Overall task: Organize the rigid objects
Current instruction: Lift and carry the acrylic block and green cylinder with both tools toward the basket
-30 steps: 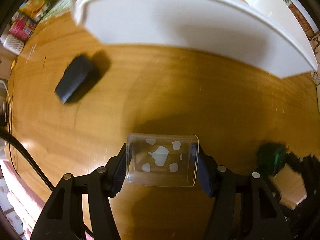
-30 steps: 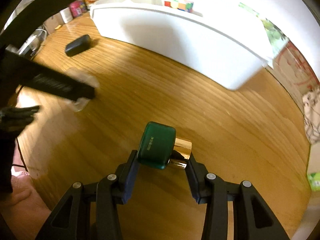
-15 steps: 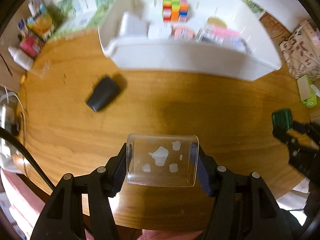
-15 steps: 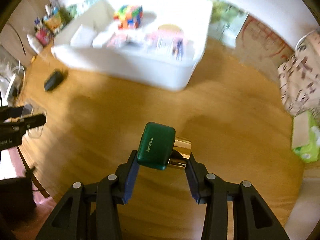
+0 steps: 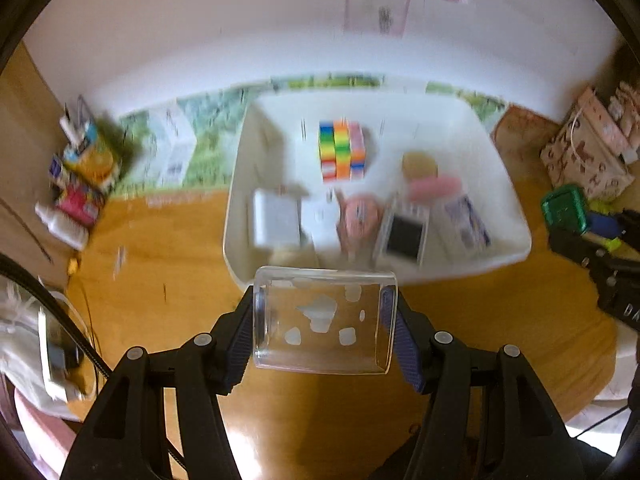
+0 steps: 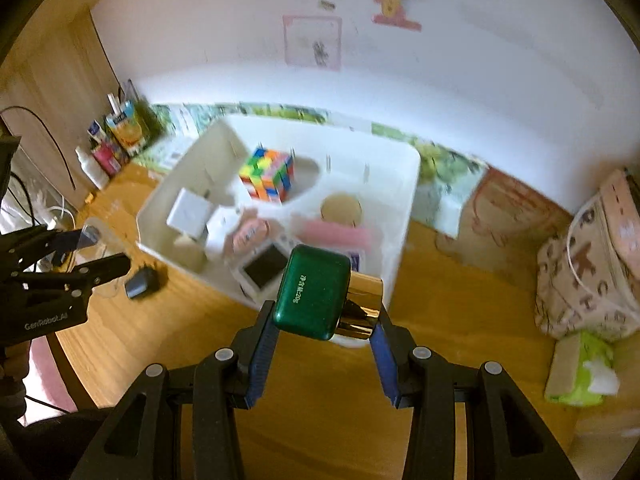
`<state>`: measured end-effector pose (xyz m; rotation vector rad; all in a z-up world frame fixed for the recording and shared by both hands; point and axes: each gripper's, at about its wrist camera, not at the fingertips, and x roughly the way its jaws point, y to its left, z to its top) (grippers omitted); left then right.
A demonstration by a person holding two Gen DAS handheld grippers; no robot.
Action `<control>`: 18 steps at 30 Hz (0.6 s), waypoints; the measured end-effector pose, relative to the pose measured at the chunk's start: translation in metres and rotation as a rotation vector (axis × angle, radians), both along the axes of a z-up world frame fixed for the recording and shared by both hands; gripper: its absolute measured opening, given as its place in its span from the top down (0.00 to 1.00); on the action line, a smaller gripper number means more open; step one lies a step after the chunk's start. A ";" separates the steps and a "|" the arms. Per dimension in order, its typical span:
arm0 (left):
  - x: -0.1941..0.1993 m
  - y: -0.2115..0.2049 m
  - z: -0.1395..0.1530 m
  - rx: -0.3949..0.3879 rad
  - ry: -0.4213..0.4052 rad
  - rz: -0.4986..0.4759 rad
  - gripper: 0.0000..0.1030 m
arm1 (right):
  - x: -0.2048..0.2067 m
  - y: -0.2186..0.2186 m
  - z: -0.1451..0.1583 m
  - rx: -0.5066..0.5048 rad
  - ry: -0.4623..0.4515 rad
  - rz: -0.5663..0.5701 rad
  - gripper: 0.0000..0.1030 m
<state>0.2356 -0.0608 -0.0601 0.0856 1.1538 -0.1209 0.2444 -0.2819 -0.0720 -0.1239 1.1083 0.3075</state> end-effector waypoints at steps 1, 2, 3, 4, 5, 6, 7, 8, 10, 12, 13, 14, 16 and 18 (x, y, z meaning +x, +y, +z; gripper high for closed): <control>0.008 0.000 0.004 -0.007 -0.023 -0.008 0.38 | 0.003 0.001 0.000 0.002 -0.003 0.005 0.56; 0.012 -0.001 0.002 -0.011 -0.035 -0.009 0.38 | 0.010 0.005 -0.002 0.003 -0.004 0.015 0.56; 0.019 -0.001 0.003 -0.017 -0.054 -0.010 0.38 | 0.014 0.007 -0.004 0.005 -0.002 0.019 0.56; 0.025 -0.001 0.003 -0.024 -0.070 -0.011 0.38 | 0.018 0.008 -0.005 0.007 -0.002 0.021 0.56; 0.028 -0.001 0.004 -0.032 -0.084 -0.011 0.38 | 0.021 0.010 -0.008 0.006 -0.005 0.028 0.56; 0.033 -0.001 0.004 -0.043 -0.101 -0.009 0.38 | 0.025 0.012 -0.011 0.004 -0.008 0.037 0.56; 0.037 -0.001 0.004 -0.059 -0.122 -0.008 0.38 | 0.028 0.013 -0.014 0.006 -0.012 0.044 0.56; 0.041 -0.001 0.003 -0.072 -0.140 -0.005 0.38 | 0.031 0.014 -0.016 0.015 -0.021 0.052 0.56; 0.048 -0.001 -0.002 -0.100 -0.180 -0.002 0.38 | 0.036 0.016 -0.021 0.012 -0.043 0.067 0.56; 0.053 -0.002 -0.007 -0.118 -0.216 -0.004 0.38 | 0.041 0.017 -0.027 0.004 -0.059 0.064 0.56; 0.056 -0.003 -0.010 -0.129 -0.233 -0.003 0.38 | 0.043 0.016 -0.030 0.008 -0.064 0.052 0.56; 0.058 -0.003 -0.013 -0.148 -0.251 -0.001 0.38 | 0.046 0.015 -0.033 0.016 -0.069 0.037 0.56; 0.062 -0.003 -0.019 -0.177 -0.276 -0.001 0.38 | 0.050 0.011 -0.037 0.029 -0.084 0.012 0.56; 0.066 -0.004 -0.028 -0.191 -0.296 0.007 0.38 | 0.053 0.007 -0.040 0.057 -0.106 -0.013 0.56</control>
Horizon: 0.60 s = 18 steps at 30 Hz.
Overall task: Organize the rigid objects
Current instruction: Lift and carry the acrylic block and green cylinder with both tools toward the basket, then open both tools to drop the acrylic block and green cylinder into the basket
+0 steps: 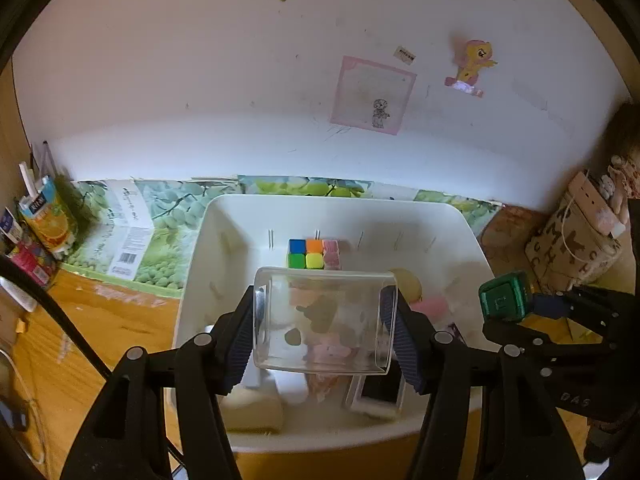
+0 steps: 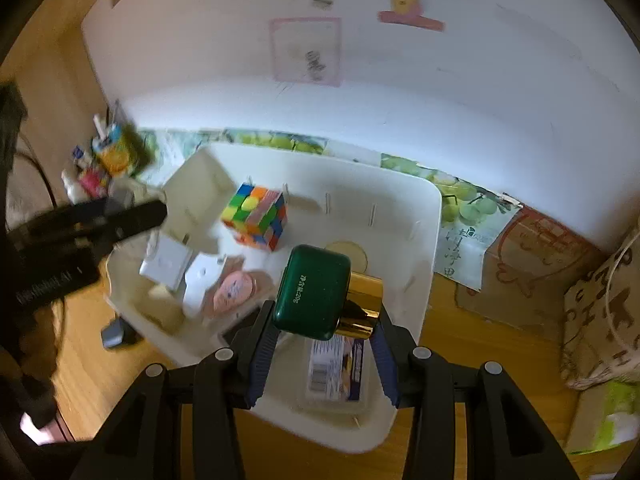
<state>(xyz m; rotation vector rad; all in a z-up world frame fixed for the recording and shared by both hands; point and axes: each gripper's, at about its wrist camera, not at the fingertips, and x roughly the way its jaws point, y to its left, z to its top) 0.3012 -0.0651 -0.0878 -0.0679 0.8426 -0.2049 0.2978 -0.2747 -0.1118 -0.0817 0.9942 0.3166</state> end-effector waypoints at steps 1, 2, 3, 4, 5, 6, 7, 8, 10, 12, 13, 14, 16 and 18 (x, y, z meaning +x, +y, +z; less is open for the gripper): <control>0.001 0.000 -0.003 -0.004 -0.006 0.005 0.38 | 0.001 -0.002 -0.001 0.019 -0.012 -0.009 0.56; 0.002 0.000 -0.006 -0.011 -0.014 0.012 0.38 | 0.001 -0.002 -0.002 0.027 -0.021 -0.013 0.56; 0.002 0.000 -0.008 -0.018 -0.020 0.018 0.37 | 0.001 -0.003 -0.002 0.036 -0.035 -0.018 0.56; 0.002 0.000 -0.010 -0.025 -0.026 0.029 0.37 | 0.000 -0.004 -0.002 0.045 -0.048 -0.021 0.56; 0.002 0.000 -0.011 -0.028 -0.030 0.036 0.37 | -0.001 -0.005 -0.002 0.055 -0.066 -0.027 0.56; 0.002 0.000 -0.013 -0.031 -0.033 0.044 0.37 | -0.002 -0.006 -0.001 0.065 -0.083 -0.033 0.56; 0.002 0.000 -0.014 -0.032 -0.032 0.052 0.37 | -0.003 -0.007 -0.001 0.077 -0.100 -0.037 0.56; 0.003 0.001 -0.015 -0.033 -0.033 0.058 0.37 | -0.005 -0.008 0.002 0.092 -0.125 -0.039 0.56; 0.003 0.002 -0.014 -0.037 -0.032 0.066 0.37 | -0.009 -0.010 0.008 0.115 -0.174 -0.027 0.56; 0.003 0.003 -0.013 -0.039 -0.038 0.079 0.37 | -0.014 -0.009 0.016 0.110 -0.236 -0.013 0.54; 0.002 0.004 -0.011 -0.042 -0.043 0.089 0.37 | -0.016 -0.008 0.020 0.109 -0.255 -0.004 0.51; 0.001 0.005 -0.009 -0.048 -0.048 0.095 0.36 | -0.017 -0.009 0.022 0.112 -0.269 0.001 0.45; -0.003 0.007 -0.005 -0.059 -0.061 0.104 0.29 | -0.020 -0.009 0.027 0.123 -0.287 0.011 0.39; -0.007 0.008 0.000 -0.059 -0.078 0.112 0.24 | -0.024 -0.009 0.031 0.137 -0.299 0.020 0.35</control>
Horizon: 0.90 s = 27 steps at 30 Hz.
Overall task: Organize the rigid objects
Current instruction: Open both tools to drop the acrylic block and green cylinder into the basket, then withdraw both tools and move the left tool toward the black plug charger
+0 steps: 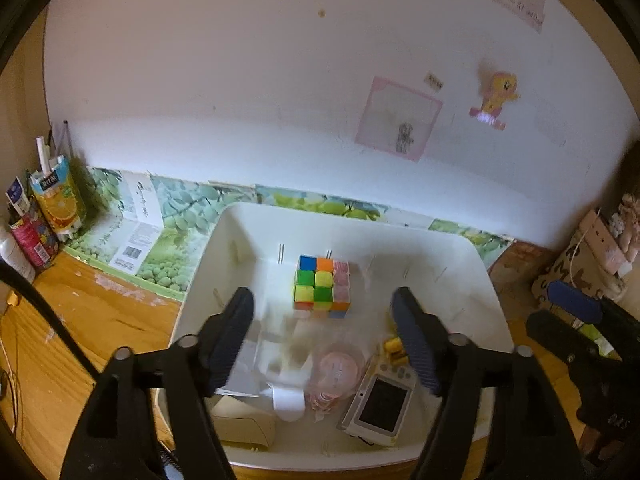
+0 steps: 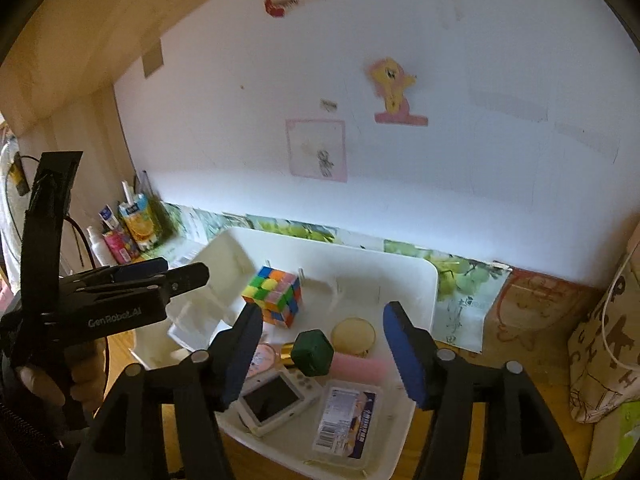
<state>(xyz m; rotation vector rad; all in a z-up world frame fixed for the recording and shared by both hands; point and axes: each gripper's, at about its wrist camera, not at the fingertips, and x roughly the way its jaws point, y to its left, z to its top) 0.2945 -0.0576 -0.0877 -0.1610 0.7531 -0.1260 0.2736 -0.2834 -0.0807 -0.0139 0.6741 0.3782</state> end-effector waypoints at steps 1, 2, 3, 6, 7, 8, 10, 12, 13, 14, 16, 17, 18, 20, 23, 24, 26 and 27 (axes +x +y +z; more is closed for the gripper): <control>-0.002 0.000 0.003 0.001 -0.009 0.003 0.23 | -0.002 0.000 0.002 0.005 -0.006 0.005 0.34; -0.005 0.001 0.007 -0.001 -0.016 0.003 0.23 | -0.005 0.001 0.005 0.006 -0.015 0.012 0.30; -0.007 0.001 0.010 -0.003 -0.020 0.005 0.22 | -0.008 0.002 0.008 0.006 -0.023 0.017 0.27; -0.016 0.004 0.020 -0.013 -0.037 0.017 0.19 | -0.017 0.004 0.019 0.011 -0.052 0.037 0.23; -0.020 0.005 0.024 -0.017 -0.045 0.019 0.19 | -0.021 0.005 0.022 0.013 -0.059 0.043 0.22; -0.024 0.006 0.027 -0.019 -0.053 0.022 0.19 | -0.024 0.005 0.025 0.015 -0.068 0.046 0.21; -0.035 0.007 0.036 -0.023 -0.073 0.026 0.19 | -0.032 0.006 0.032 0.024 -0.085 0.052 0.21; -0.044 0.008 0.043 -0.019 -0.087 0.029 0.19 | -0.041 0.006 0.039 0.033 -0.099 0.060 0.21; -0.050 0.009 0.047 -0.013 -0.095 0.031 0.19 | -0.045 0.006 0.042 0.034 -0.107 0.062 0.21; -0.058 0.010 0.052 -0.007 -0.106 0.039 0.19 | -0.052 0.007 0.046 0.034 -0.120 0.064 0.21; -0.073 0.015 0.061 -0.001 -0.131 0.062 0.19 | -0.061 0.007 0.052 0.038 -0.143 0.074 0.21; -0.079 0.017 0.064 0.000 -0.139 0.074 0.19 | -0.067 0.008 0.056 0.040 -0.155 0.076 0.21; -0.085 0.019 0.068 0.002 -0.148 0.090 0.18 | -0.072 0.008 0.059 0.042 -0.162 0.079 0.21; -0.101 0.026 0.075 0.005 -0.168 0.126 0.18 | -0.083 0.010 0.064 0.050 -0.181 0.087 0.21; -0.126 0.038 0.084 0.006 -0.197 0.168 0.18 | -0.098 0.012 0.071 0.064 -0.204 0.102 0.21; -0.132 0.041 0.086 0.007 -0.203 0.176 0.18 | -0.103 0.013 0.073 0.068 -0.209 0.109 0.20; -0.148 0.049 0.089 0.013 -0.217 0.193 0.15 | -0.114 0.016 0.077 0.073 -0.217 0.122 0.20; -0.156 0.052 0.091 0.016 -0.224 0.200 0.14 | -0.118 0.018 0.078 0.076 -0.220 0.130 0.20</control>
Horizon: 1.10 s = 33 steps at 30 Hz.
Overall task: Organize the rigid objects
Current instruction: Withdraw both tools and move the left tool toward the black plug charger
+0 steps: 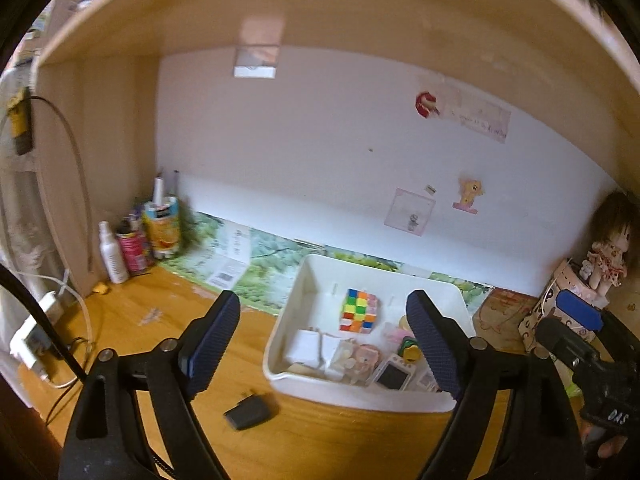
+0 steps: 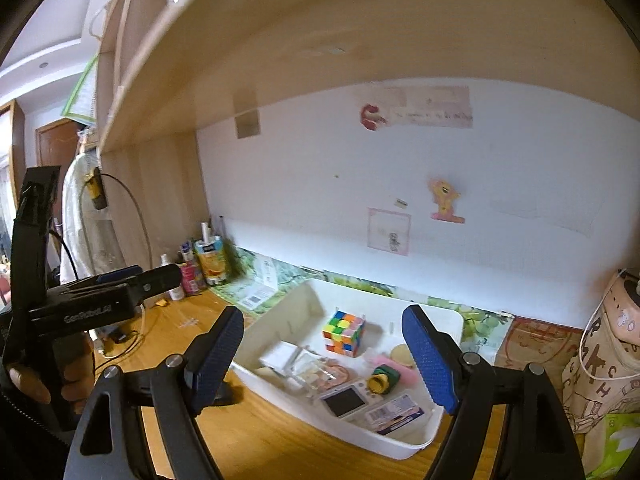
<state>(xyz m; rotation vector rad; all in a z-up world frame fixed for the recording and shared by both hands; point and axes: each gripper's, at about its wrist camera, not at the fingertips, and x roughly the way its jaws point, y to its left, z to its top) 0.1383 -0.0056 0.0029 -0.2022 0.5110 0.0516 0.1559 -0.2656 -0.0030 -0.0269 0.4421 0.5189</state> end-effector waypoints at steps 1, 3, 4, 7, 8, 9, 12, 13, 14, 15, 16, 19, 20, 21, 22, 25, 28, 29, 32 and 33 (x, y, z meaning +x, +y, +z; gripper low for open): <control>-0.010 0.004 0.001 0.007 -0.008 0.014 0.14 | -0.004 0.002 0.001 0.002 -0.002 0.009 0.20; -0.022 0.011 0.001 0.014 -0.010 0.037 0.14 | -0.014 0.005 0.003 0.011 -0.006 0.025 0.20; -0.030 0.016 0.001 0.014 -0.007 0.051 0.14 | -0.018 0.006 0.003 0.016 -0.006 0.032 0.20; -0.044 0.027 0.000 0.012 0.001 0.074 0.14 | -0.030 0.010 0.002 0.035 -0.012 0.051 0.20; -0.048 0.030 0.000 0.015 -0.004 0.080 0.14 | -0.034 0.011 0.001 0.041 -0.012 0.057 0.20; -0.052 0.033 -0.001 0.023 0.000 0.085 0.14 | -0.037 0.012 0.000 0.046 -0.010 0.064 0.20; -0.060 0.039 -0.003 0.057 0.016 0.074 0.14 | -0.048 0.016 -0.004 0.056 -0.012 0.066 0.20; -0.062 0.040 -0.005 0.072 0.018 0.068 0.14 | -0.051 0.017 -0.006 0.058 -0.014 0.059 0.20; -0.062 0.041 -0.007 0.084 0.019 0.063 0.14 | -0.055 0.019 -0.008 0.064 -0.021 0.054 0.20; -0.062 0.043 -0.009 0.093 0.023 0.060 0.14 | -0.059 0.020 -0.010 0.070 -0.026 0.053 0.20; -0.061 0.045 -0.011 0.099 0.028 0.058 0.14 | -0.063 0.022 -0.012 0.073 -0.028 0.045 0.20; -0.054 0.052 -0.019 0.102 0.052 0.052 0.14 | -0.073 0.028 -0.020 0.081 -0.010 -0.001 0.18; -0.052 0.055 -0.021 0.097 0.061 0.045 0.14 | -0.075 0.030 -0.021 0.079 -0.008 -0.011 0.14; -0.049 0.057 -0.024 0.091 0.069 0.035 0.14 | -0.079 0.033 -0.023 0.078 -0.011 -0.022 0.13; -0.045 0.061 -0.027 0.086 0.080 0.024 0.14 | -0.081 0.035 -0.024 0.076 -0.015 -0.038 0.13; -0.031 0.069 -0.034 0.084 0.119 -0.026 0.14 | -0.086 0.044 -0.025 0.050 -0.053 -0.093 0.13; -0.019 0.075 -0.040 0.103 0.158 -0.073 0.14 | -0.091 0.056 -0.028 0.024 -0.103 -0.157 0.13; -0.013 0.077 -0.043 0.105 0.176 -0.096 0.14 | -0.093 0.062 -0.030 0.014 -0.112 -0.177 0.13; 0.002 0.080 -0.051 0.109 0.228 -0.171 0.14 | -0.094 0.077 -0.036 -0.009 -0.122 -0.216 0.13; 0.007 0.081 -0.053 0.113 0.246 -0.196 0.14 | -0.094 0.081 -0.038 -0.008 -0.121 -0.228 0.13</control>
